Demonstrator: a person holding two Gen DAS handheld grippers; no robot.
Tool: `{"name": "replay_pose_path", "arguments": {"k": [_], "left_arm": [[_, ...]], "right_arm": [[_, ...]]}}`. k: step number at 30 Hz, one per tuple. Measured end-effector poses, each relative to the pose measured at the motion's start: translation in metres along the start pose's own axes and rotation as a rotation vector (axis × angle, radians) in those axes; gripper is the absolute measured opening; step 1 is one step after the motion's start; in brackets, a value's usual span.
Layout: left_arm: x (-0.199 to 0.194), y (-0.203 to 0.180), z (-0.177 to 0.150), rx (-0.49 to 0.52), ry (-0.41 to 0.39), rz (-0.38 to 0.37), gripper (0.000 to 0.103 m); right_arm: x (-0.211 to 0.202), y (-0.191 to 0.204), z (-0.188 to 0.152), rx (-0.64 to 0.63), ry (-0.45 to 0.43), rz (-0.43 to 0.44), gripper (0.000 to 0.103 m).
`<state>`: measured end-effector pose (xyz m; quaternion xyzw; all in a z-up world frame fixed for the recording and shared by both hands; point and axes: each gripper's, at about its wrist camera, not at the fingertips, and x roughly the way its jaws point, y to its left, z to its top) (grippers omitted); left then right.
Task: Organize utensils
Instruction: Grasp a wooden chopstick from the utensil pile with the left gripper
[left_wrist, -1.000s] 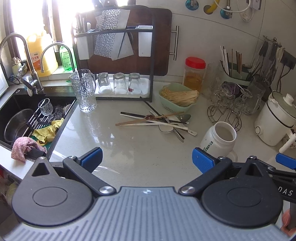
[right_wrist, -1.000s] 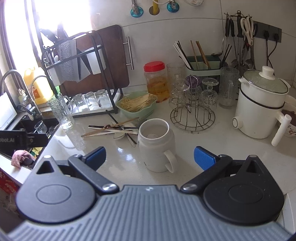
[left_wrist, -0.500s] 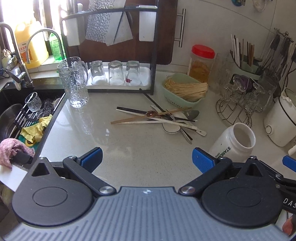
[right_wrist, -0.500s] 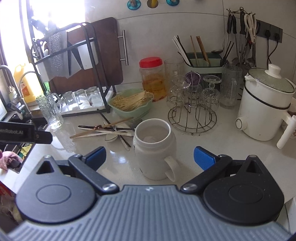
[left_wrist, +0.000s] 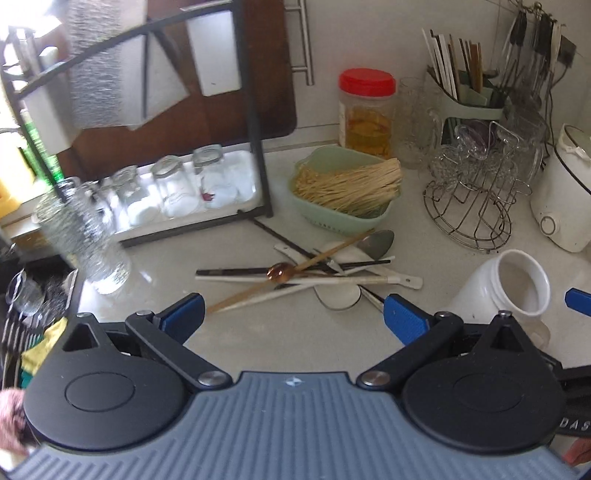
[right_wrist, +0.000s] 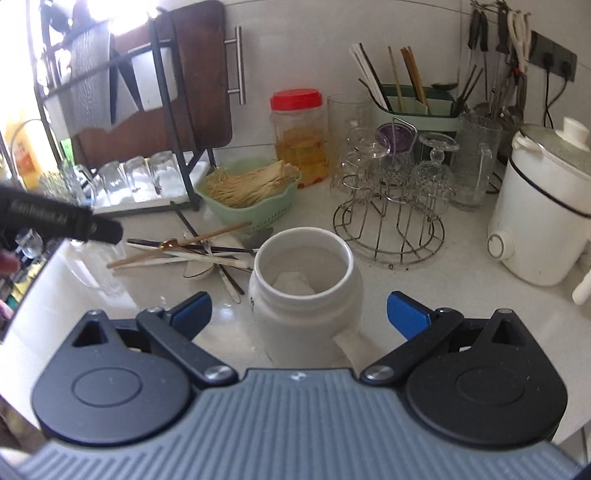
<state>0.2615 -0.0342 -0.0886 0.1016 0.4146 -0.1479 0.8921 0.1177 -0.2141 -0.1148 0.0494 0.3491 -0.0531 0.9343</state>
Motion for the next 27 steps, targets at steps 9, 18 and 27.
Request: {"name": "replay_pose_path", "arguments": {"k": [9, 18, 27], "left_arm": [[0.05, -0.01, 0.014, 0.116, 0.052, -0.083, 0.103], [0.082, -0.017, 0.025, 0.227, 0.045, -0.147, 0.103], [0.12, -0.011, 0.042, 0.238, 0.073, -0.235, 0.09]], "right_arm": [[0.027, 0.009, 0.001, -0.034, 0.025, -0.067, 0.101], [0.046, 0.013, 0.0, -0.042, 0.054, -0.118, 0.091], [0.049, 0.016, 0.001, -0.048, 0.06, -0.122, 0.09]]}}
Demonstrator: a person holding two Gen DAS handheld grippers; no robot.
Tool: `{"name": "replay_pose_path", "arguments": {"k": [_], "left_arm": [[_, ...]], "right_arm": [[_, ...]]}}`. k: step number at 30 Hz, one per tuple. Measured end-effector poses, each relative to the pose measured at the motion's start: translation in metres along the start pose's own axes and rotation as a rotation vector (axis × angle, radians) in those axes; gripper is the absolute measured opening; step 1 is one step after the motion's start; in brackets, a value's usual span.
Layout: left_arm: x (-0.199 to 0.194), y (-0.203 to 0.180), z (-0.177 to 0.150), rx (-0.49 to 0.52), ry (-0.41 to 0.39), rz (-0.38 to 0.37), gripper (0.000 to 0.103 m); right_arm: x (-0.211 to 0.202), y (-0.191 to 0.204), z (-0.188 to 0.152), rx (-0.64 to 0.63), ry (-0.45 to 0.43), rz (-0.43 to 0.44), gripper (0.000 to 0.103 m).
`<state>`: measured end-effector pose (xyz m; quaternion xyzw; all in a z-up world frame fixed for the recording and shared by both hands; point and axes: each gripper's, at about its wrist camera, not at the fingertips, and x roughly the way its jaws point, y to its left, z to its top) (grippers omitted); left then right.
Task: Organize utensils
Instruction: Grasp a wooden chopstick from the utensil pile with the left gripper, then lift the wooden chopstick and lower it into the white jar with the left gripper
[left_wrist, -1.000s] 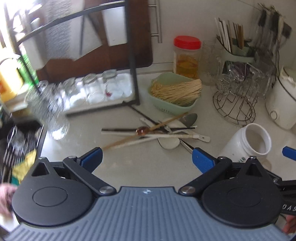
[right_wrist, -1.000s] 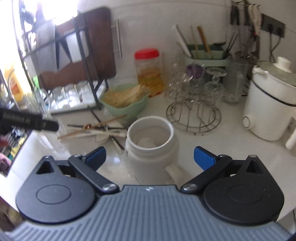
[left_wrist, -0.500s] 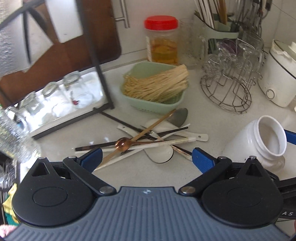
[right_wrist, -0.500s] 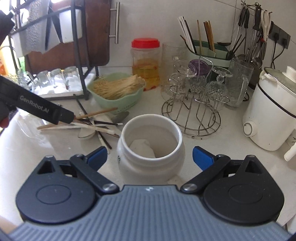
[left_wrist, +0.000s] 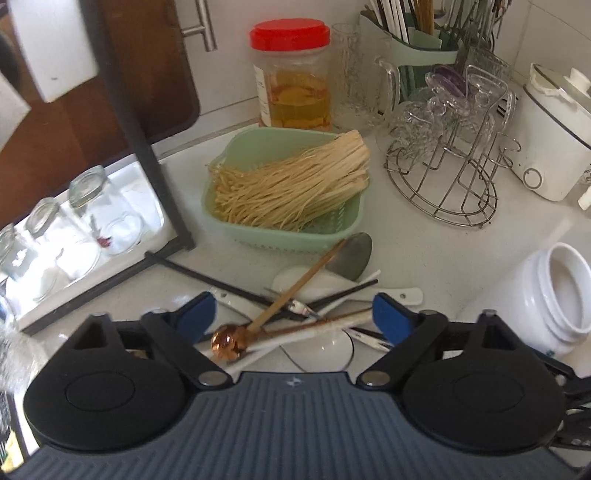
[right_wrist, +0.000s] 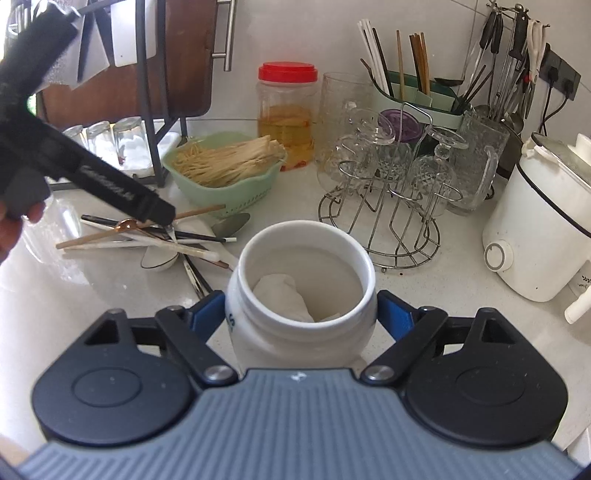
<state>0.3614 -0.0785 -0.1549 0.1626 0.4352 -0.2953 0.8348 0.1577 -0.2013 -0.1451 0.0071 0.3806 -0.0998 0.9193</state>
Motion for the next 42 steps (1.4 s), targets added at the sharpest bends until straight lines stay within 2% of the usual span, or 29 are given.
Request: {"name": "replay_pose_path", "arguments": {"k": [4, 6, 17, 19, 21, 30, 42], "left_arm": [[0.018, 0.002, 0.006, 0.055, 0.014, -0.023, 0.078], [0.027, 0.003, 0.009, 0.075, 0.027, -0.046, 0.066], [0.06, -0.007, 0.021, 0.168, 0.043, -0.093, 0.038], [0.06, -0.01, 0.023, 0.185, 0.033, -0.085, 0.031], [0.059, -0.013, 0.024, 0.203, 0.026, -0.074, 0.019], [0.036, -0.021, 0.015, 0.196, -0.006, -0.02, 0.012], [-0.041, -0.025, -0.017, 0.019, -0.104, 0.012, 0.005]], "right_arm": [[0.0, 0.0, 0.001, -0.001, 0.003, -0.001, 0.09], [0.0, -0.001, 0.001, 0.0, 0.004, 0.0, 0.09], [0.001, 0.0, 0.001, -0.005, 0.005, -0.001, 0.09], [0.001, 0.0, 0.001, -0.007, 0.005, 0.0, 0.09], [0.0, -0.001, 0.001, -0.006, 0.006, 0.002, 0.09], [-0.003, -0.003, -0.001, -0.022, 0.003, 0.025, 0.09], [-0.012, 0.002, -0.009, -0.065, -0.019, 0.077, 0.09]]}}
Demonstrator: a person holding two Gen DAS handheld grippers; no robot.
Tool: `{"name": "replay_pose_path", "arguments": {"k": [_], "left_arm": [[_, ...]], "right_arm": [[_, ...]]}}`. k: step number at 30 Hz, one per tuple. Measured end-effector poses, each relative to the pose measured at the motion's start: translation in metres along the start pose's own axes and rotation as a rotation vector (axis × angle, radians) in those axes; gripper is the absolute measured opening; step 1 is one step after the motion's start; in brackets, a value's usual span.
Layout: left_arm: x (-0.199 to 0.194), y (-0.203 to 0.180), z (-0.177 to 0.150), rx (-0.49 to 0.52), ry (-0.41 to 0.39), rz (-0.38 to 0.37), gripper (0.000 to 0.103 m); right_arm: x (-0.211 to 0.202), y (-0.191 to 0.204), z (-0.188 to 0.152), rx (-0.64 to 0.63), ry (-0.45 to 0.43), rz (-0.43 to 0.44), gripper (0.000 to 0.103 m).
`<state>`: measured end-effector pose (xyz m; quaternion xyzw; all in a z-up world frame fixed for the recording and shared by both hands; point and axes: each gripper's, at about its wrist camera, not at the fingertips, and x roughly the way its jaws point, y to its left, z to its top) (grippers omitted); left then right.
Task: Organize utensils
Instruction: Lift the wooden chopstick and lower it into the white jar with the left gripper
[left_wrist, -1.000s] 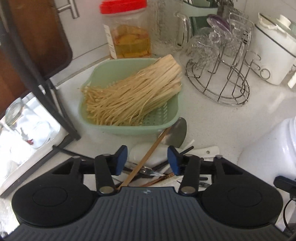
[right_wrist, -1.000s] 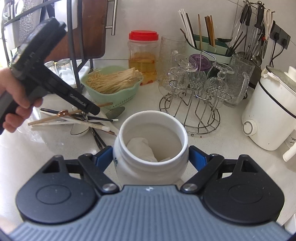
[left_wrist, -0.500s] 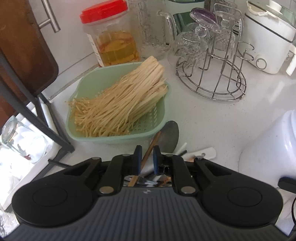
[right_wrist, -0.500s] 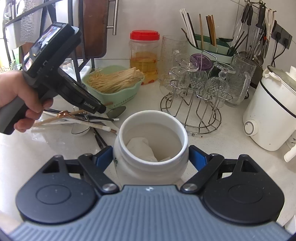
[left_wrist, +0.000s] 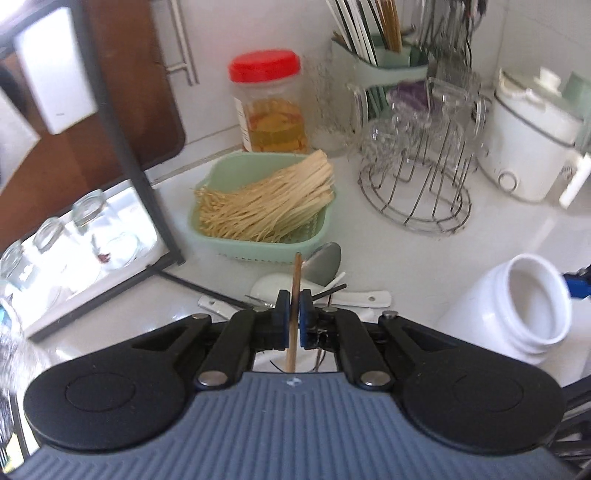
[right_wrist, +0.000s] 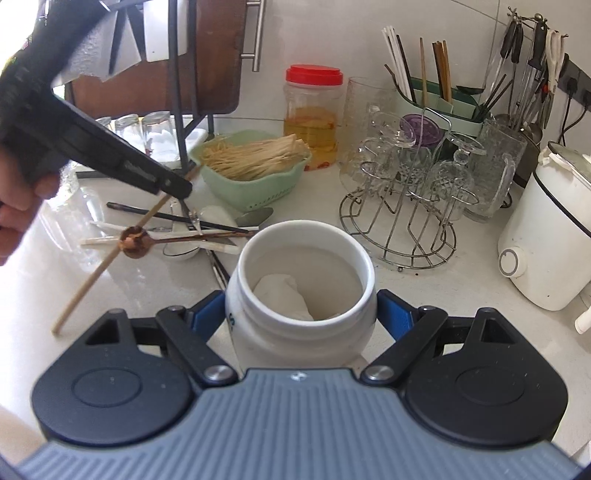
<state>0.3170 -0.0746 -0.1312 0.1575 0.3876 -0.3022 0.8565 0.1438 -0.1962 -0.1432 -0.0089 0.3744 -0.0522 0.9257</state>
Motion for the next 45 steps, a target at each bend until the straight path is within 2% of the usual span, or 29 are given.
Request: {"name": "replay_pose_path", "arguments": {"k": [12, 21, 33, 45], "left_arm": [[-0.077, 0.004, -0.032, -0.182, -0.071, 0.017, 0.005], [-0.117, 0.008, -0.035, -0.274, -0.143, 0.0, 0.005], [-0.131, 0.008, -0.03, -0.302, -0.197, -0.028, 0.005], [-0.158, -0.005, 0.019, -0.227, -0.325, -0.113, 0.005]], "right_arm": [[-0.004, 0.006, -0.004, -0.026, -0.006, 0.029, 0.09], [-0.01, 0.017, -0.006, -0.045, 0.012, 0.049, 0.09], [-0.02, 0.034, -0.013, -0.065, 0.002, 0.065, 0.09], [-0.02, 0.035, -0.013, -0.061, 0.008, 0.056, 0.09]]}}
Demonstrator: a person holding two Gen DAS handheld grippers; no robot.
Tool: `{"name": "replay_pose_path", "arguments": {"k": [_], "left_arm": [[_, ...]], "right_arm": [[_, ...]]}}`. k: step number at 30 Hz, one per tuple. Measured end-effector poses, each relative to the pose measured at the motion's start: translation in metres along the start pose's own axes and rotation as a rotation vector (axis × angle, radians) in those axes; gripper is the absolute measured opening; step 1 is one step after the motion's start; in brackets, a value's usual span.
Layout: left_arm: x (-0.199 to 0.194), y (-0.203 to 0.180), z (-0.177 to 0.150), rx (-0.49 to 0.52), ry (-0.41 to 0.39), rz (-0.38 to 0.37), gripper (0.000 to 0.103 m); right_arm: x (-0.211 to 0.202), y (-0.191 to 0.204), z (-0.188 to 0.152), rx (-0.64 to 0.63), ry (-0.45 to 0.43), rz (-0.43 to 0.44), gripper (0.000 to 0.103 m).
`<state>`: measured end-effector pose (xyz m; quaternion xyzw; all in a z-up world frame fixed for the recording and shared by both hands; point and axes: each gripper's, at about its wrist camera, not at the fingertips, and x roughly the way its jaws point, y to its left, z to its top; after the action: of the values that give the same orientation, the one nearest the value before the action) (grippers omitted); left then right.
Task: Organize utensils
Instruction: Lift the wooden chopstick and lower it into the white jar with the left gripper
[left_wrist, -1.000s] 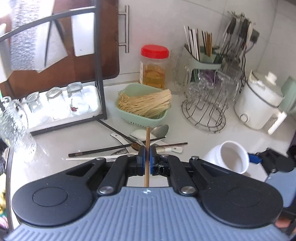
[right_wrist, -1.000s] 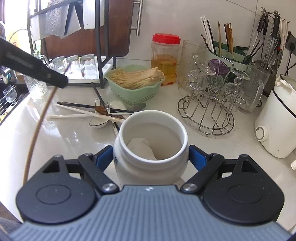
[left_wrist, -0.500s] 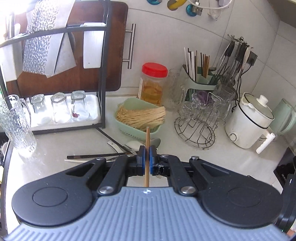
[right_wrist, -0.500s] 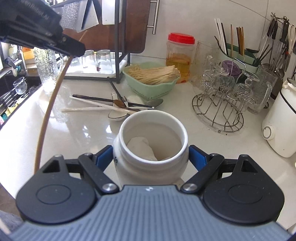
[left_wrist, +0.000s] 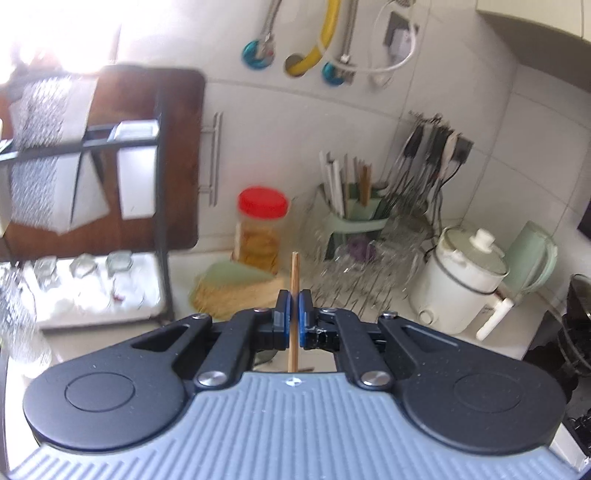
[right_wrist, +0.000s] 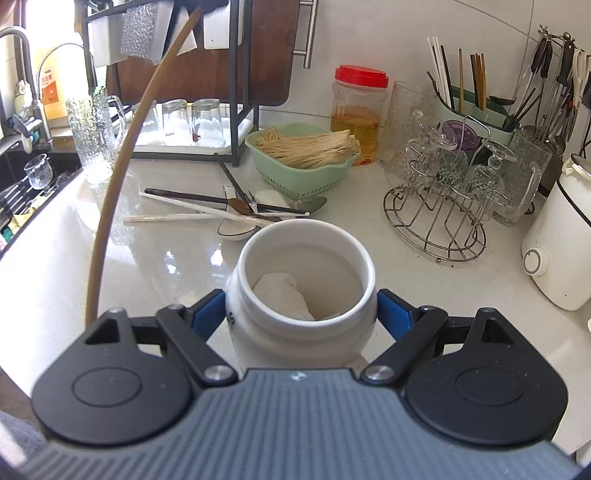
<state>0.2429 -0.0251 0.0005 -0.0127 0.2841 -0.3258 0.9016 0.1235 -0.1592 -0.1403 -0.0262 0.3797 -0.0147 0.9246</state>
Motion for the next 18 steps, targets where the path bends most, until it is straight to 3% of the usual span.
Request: {"name": "replay_pose_path", "arguments": {"k": [18], "left_arm": [[0.013, -0.057, 0.055, 0.115, -0.105, -0.187, 0.005]], "right_arm": [[-0.001, 0.001, -0.005, 0.017, -0.026, -0.007, 0.09]]}}
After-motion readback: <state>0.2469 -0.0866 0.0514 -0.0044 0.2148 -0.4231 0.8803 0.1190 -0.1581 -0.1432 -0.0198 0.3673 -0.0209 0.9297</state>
